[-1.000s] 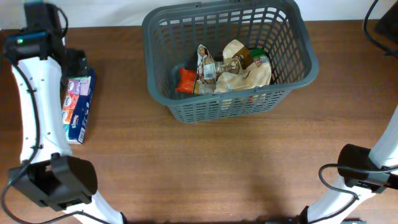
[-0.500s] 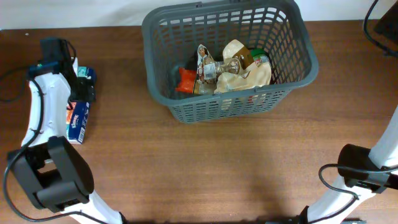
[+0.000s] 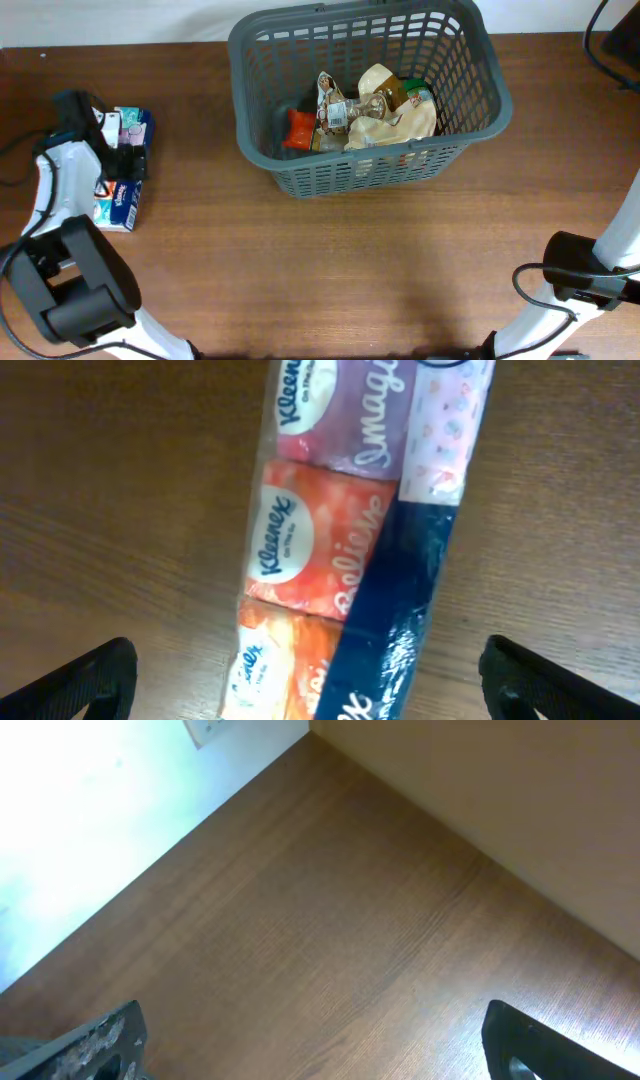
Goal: Pack container
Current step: 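Lower the left gripper and grasp the blue-and-pink tissue box, then lift the tissue box and lower it into the basket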
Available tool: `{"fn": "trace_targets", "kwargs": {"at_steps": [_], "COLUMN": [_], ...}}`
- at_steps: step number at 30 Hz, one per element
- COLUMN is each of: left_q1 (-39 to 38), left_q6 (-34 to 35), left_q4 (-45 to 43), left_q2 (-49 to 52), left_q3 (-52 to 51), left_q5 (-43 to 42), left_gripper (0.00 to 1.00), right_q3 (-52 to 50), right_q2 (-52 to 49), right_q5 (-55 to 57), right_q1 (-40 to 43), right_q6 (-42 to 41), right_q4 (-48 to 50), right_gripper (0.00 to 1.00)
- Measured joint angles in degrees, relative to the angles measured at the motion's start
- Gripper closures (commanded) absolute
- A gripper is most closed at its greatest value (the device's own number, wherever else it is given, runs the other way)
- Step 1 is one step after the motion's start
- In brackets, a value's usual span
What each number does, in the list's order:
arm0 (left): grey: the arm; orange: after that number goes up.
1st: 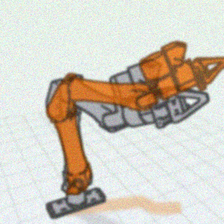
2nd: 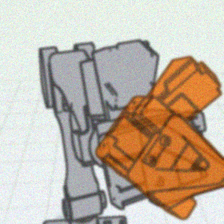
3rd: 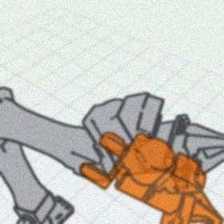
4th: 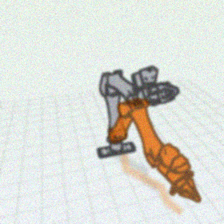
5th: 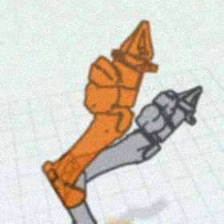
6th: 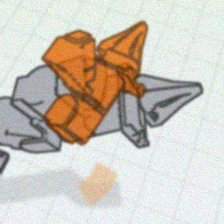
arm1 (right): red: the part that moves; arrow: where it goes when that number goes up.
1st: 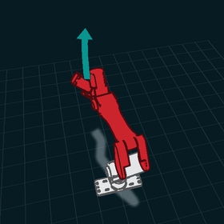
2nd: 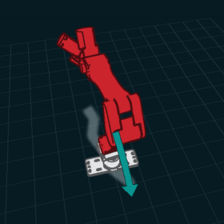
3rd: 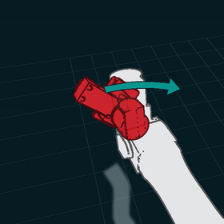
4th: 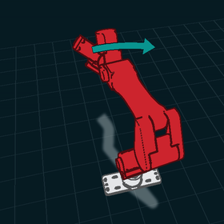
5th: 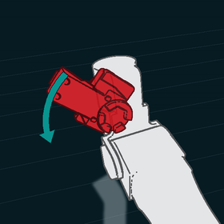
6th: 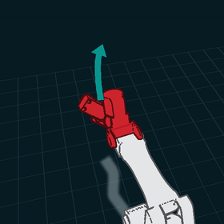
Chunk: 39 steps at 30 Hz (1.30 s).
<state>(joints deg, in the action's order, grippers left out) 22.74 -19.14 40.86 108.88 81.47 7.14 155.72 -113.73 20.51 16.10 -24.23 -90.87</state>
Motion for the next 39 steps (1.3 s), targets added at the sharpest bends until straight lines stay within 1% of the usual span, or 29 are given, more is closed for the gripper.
{"fn": "trace_targets", "kwargs": {"at_steps": [3,7,10,11,12,13,14,15,21,23,25,27,28,29,31,32,33,34,35,38,39], "left_q1": [1.55,1.73,1.73,1.73,1.79,1.84,1.88,1.86,1.7,1.7,1.7,1.73,1.73,1.7,1.7,1.64,1.44,0.87,-0.44,-5.46,-9.09], "left_q6": [-1.49,-3.85,-5.38,-5.66,-5.86,-6.05,-6.21,-6.29,-6.8,-6.01,-4.24,-2.82,-1.86,0.11,1.99,3.56,4.48,5.55,6.25,6.86,6.91], "left_q4": [-0.04,-0.81,-1.95,-2.14,-2.16,-2.1,-1.95,-1.66,-0.9,1.4,3.21,3.67,3.52,2.64,1.99,1.36,0.76,0.0,-0.31,-1.36,-2.64], "left_q2": [1.64,7.5,9.53,10.05,10.08,10.19,10.29,10.45,9.9,10.45,10.71,10.6,10.43,9.88,8.72,7.69,6.69,4.96,2.89,0.33,-0.48], "left_q3": [0.0,-0.33,-0.33,-0.33,-0.33,-0.31,-0.26,-0.26,1.22,3.1,5.84,11.13,14.19,19.74,24.15,28.79,31.54,35.78,39.41,44.28,45.66], "left_q5": [-2.75,-5.95,-6.78,-7.28,-7.67,-7.96,-8.41,-9.51,-9.07,-9.07,-9.88,-13.22,-15.47,-20.0,-24.44,-29.77,-33.14,-38.97,-44.59,-52.63,-55.67], "left_gripper": [0.01,0.01,0.01,0.04,0.21,0.47,0.93,0.98,0.98,0.98,0.98,0.98,0.98,0.98,0.98,0.98,0.98,0.98,0.98,0.98,0.98], "right_q3": [0.0,0.0,0.0,0.0,0.0,0.0,0.0,0.0,0.0,0.0,0.0,0.0,0.0,0.0,0.0,0.0,0.0,0.0,0.0,0.0,0.0], "right_q2": [0.0,0.0,-0.02,0.0,0.0,0.0,0.0,0.0,0.0,0.0,0.0,0.0,0.0,0.0,0.0,0.0,0.0,0.0,0.0,0.0,0.0], "right_q5": [0.0,0.0,0.0,0.0,0.0,0.0,0.0,0.0,0.0,0.0,0.0,-0.02,0.0,0.0,-0.02,0.0,0.0,0.0,-0.02,-0.02,0.0], "right_q1": [0.0,0.0,0.0,0.0,0.0,0.0,0.0,0.0,0.0,0.0,0.0,0.0,0.0,0.0,0.0,0.0,0.0,0.0,0.0,0.0,0.0], "right_q6": [0.0,0.04,0.0,0.0,-0.04,0.0,-0.04,0.02,-0.02,-0.02,0.0,-0.02,0.0,-0.04,-0.02,-0.02,-0.02,-0.02,-0.02,-0.04,0.0], "right_q4": [0.0,0.0,0.0,0.0,0.0,0.0,0.0,0.0,0.0,0.02,-0.02,0.0,0.0,0.0,-0.02,0.0,-0.02,0.0,-0.02,0.0,0.0], "right_gripper": [0.01,0.01,0.01,0.01,0.01,0.01,0.01,0.01,0.01,0.01,0.01,0.01,0.01,0.01,0.01,0.01,0.01,0.01,0.01,0.01,0.01]}}
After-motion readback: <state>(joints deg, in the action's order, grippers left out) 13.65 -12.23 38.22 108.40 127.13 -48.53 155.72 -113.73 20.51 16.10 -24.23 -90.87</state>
